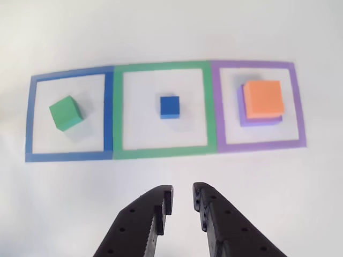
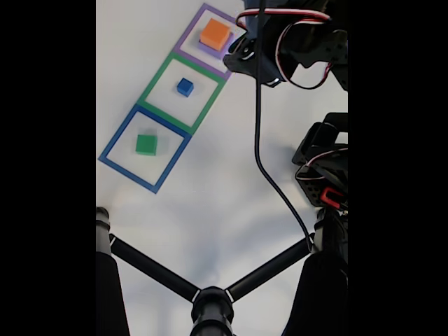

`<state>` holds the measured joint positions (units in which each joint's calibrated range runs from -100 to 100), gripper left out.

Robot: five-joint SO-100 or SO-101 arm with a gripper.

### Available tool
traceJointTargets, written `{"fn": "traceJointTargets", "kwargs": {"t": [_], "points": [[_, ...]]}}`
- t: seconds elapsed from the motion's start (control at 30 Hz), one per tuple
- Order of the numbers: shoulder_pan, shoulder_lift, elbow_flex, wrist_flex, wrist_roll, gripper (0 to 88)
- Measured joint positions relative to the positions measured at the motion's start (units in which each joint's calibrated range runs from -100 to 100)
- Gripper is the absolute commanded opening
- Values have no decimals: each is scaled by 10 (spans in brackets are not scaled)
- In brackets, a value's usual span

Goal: Tower of hanoi

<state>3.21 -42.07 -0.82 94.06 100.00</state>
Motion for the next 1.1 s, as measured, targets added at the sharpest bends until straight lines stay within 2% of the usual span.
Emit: {"fn": "traceJointTargets", "kwargs": {"t": [0.07, 0.13, 0.2, 0.3, 0.57, 0.8, 1.1], "points": [[18, -8, -10, 21, 0, 70], [34, -18, -9, 25, 0, 176], [49, -29, 7, 22, 0, 212], [72, -89, 117, -39, 0, 252], [115, -185, 471, -318, 0, 289], [115, -174, 743, -663, 0, 323], [100, -3, 870, -1039, 0, 325]]}}
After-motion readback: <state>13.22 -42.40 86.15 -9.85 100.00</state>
